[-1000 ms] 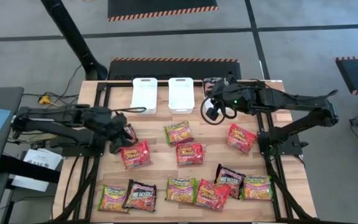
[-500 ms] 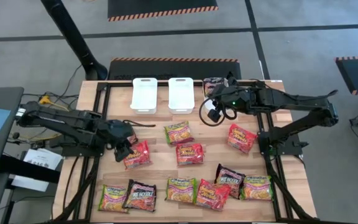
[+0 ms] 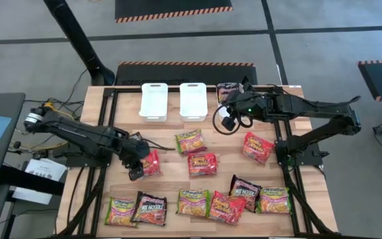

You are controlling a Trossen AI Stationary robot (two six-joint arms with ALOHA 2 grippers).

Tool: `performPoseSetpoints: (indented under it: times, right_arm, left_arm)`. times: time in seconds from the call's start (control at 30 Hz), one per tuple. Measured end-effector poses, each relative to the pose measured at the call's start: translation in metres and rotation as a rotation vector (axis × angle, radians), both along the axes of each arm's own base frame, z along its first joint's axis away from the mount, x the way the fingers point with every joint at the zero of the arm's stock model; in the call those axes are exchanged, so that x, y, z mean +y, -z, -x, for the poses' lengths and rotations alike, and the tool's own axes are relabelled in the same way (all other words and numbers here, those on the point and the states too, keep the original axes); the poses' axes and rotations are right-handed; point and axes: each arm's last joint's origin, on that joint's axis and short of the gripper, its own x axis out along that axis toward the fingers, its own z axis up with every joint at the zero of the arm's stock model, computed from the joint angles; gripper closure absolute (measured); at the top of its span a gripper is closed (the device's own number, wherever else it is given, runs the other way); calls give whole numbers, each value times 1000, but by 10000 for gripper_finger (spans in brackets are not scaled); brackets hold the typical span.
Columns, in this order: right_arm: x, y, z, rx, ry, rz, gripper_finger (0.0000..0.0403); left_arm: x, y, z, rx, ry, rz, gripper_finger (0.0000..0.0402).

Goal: Sort Maruchan noodles
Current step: Put the orange noodle pack into the left white bin

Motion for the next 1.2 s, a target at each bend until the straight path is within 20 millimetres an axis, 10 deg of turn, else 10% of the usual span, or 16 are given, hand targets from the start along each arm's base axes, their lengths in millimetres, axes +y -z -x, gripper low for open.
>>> performPoseSetpoints:
  times: [0.97,1.2]
  right_arm:
    - [1,4,3,50,-12,-11,346]
    - [1,4,2,48,-25,-21,346]
  left_arm:
    - [-6,68,-43,250,-38,-112,211]
    - [-6,74,-46,270,-35,-124,275]
